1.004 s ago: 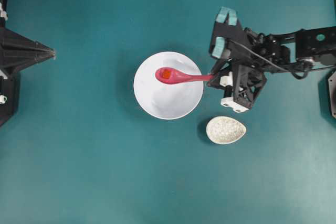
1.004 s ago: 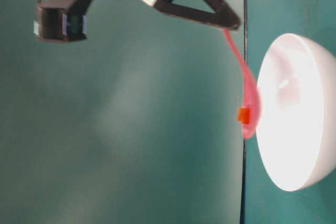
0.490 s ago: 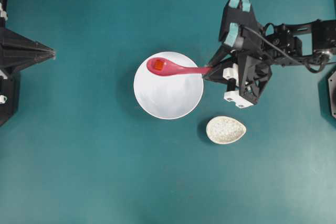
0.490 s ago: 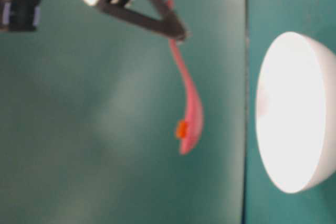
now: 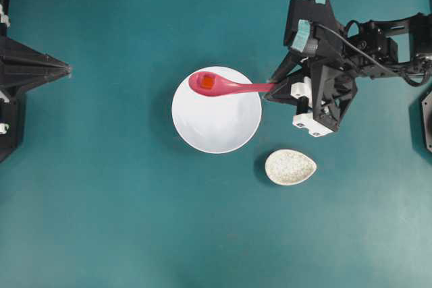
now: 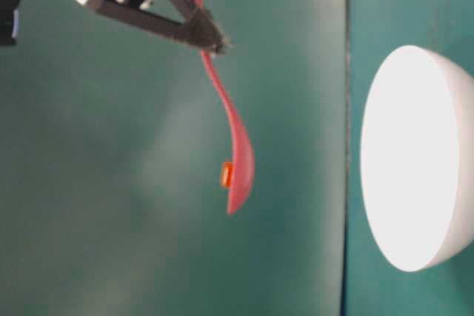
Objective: Grip the spoon and scoop the red block from the bowl with right arm.
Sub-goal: 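Hold the spoon with the cube lifted above the bowl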
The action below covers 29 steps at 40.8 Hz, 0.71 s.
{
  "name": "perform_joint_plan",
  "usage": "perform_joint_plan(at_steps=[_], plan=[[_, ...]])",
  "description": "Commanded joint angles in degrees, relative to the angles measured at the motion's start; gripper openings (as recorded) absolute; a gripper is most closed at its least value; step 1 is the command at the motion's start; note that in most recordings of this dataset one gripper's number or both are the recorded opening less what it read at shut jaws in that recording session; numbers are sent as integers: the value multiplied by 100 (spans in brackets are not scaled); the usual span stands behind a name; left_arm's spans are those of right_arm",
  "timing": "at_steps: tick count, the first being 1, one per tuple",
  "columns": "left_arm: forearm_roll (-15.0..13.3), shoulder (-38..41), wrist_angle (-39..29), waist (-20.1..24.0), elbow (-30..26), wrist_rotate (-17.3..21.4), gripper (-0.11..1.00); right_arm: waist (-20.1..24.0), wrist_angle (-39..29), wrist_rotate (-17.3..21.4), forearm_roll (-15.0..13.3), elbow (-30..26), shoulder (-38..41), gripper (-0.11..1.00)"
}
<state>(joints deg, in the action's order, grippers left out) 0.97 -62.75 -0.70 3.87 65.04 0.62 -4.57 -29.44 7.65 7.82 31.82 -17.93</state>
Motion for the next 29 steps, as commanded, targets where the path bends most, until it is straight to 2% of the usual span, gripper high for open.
perform_joint_plan(at_steps=[1,17,29], plan=[[0,18,44,-35,-185,-9,0,18,9,-9,0,-167,-141,24],[-9,-9,35,-132,-193,-9,0,18,-9,-9,0,-229,-202,24],[-9,-9,26,-132,-185,-9,0,9,-378,-9,-9,-316,-281,24]])
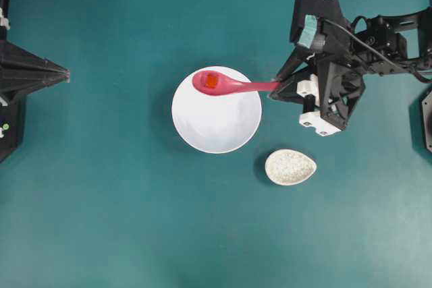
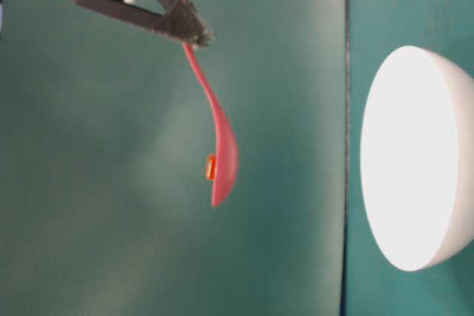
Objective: Grip the spoon and scoop the red block from the bowl with right arm.
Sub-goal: 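Hold the spoon with the cube lifted above the bowl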
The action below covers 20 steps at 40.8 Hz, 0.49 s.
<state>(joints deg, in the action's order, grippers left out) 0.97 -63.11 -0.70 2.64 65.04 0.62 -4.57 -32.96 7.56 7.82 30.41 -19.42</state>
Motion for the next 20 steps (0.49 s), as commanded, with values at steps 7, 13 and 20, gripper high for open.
perform_joint_plan(at_steps=[7,13,20], plan=[[-9,26,35,-9,-185,-9,0,9,-18,0,-9,-185,-149,24],[-9,26,53,-9,-193,-9,0,9,-26,0,-9,-185,-149,24],[-9,26,62,-9,-193,-9,0,9,-9,0,-9,-185,-149,24]])
